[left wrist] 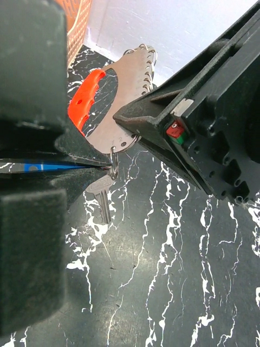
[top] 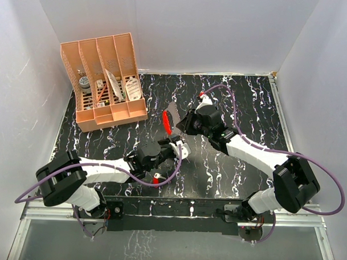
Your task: Put the keys on the keyring
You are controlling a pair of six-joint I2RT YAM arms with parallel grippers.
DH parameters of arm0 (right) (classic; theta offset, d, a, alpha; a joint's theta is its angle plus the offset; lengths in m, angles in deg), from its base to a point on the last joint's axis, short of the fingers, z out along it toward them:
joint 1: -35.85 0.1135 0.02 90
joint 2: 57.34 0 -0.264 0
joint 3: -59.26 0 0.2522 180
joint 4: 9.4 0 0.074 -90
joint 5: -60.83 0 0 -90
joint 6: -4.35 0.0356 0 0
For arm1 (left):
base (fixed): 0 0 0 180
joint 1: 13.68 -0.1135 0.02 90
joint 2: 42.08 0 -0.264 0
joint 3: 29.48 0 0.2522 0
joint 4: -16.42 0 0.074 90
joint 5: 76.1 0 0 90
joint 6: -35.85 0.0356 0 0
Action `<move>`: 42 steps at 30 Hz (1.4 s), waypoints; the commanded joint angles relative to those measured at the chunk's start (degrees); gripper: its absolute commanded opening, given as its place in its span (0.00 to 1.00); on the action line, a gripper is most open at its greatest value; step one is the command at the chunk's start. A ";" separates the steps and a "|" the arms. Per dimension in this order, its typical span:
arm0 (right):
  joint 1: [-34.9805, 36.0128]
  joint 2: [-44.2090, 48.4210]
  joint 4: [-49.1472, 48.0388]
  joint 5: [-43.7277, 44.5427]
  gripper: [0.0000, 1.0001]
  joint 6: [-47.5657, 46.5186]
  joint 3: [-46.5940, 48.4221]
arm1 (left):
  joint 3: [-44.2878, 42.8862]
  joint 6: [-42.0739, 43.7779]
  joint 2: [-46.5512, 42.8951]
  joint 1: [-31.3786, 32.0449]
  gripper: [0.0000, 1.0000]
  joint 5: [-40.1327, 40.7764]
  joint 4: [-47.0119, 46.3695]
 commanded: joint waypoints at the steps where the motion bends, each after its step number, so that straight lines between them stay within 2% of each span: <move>1: 0.42 0.23 -3.70 1.34 0.00 0.80 2.94 | -1.09 -0.24 -0.97 0.80 0.00 0.21 -2.10; 10: 0.39 0.45 -3.94 2.16 0.00 0.92 2.85 | -0.90 -0.40 -1.02 1.36 0.00 1.00 -2.27; 22: 0.42 1.50 -4.02 2.53 0.00 -0.06 2.12 | 2.31 -2.23 -3.89 1.39 0.00 6.77 -5.99; 26: 0.30 2.29 -3.16 5.38 0.00 -1.50 1.71 | 3.15 -6.75 -6.43 1.30 0.00 6.65 -2.37; 33: -0.41 2.07 -3.07 6.45 0.00 -3.82 1.79 | 8.36 -17.60 -9.36 1.12 0.00 4.14 -1.87; 42: -1.02 2.58 -3.07 6.59 0.00 -4.91 1.72 | 13.16 -26.27 -3.99 0.79 0.00 1.75 -6.18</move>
